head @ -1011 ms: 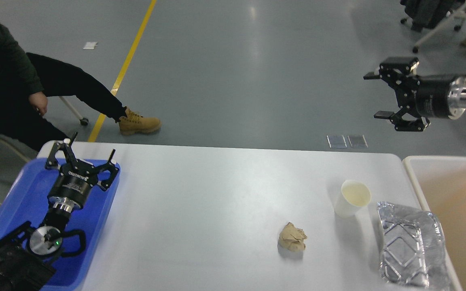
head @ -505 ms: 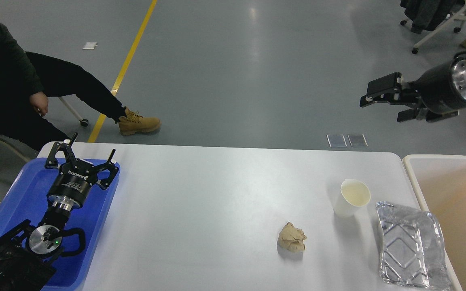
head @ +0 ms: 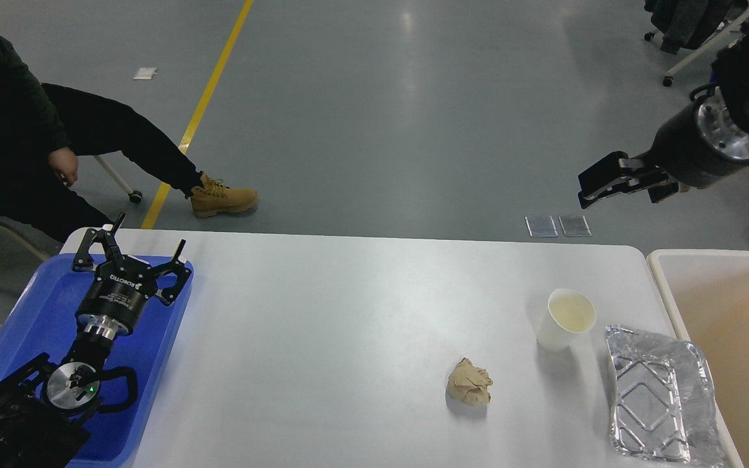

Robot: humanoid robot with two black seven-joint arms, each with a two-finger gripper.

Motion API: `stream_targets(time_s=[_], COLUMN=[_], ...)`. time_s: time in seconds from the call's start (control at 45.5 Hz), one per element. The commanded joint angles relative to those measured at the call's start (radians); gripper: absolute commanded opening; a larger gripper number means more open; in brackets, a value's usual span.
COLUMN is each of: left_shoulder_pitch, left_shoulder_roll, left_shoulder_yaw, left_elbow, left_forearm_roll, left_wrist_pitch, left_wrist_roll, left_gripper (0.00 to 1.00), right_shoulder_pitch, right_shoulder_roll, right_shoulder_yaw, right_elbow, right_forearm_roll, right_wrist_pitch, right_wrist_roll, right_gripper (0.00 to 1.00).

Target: Tidy desktop

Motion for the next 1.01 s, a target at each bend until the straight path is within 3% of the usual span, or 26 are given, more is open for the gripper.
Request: stream_targets(time_s=[0.0, 0.396, 0.835, 0.989], left_shoulder_pitch=[0.000, 0.000, 0.001, 0.001], left_shoulder_roll=[0.000, 0.000, 0.002, 0.002], left_shoulder_yaw=[0.000, 0.000, -0.002, 0.000], left_elbow=[0.000, 0.000, 0.000, 0.000], left_forearm_roll=[-0.001, -0.001, -0.001, 0.001], left_wrist_pitch=[0.000, 0.000, 0.000, 0.000], left_wrist_roll=[0.000, 0.000, 0.000, 0.000], left_gripper=[0.99, 0.99, 0.99, 0.99], right_shoulder_pitch=[0.068, 0.107, 0.147, 0.157], right_shoulder_roll=[0.049, 0.051, 0.051, 0.049], right_shoulder_yaw=[-0.019, 0.012, 0.003, -0.082], right_elbow=[0.004, 0.037, 0.035, 0.038], right_forearm_roll=[-0.072, 0.002, 0.044, 0.005], right_wrist_pitch=[0.110, 0.110, 0.110, 0.110], right_wrist_roll=[0.009, 0.036, 0.026, 0.023], right_gripper=[1.00, 1.00, 1.00, 1.00])
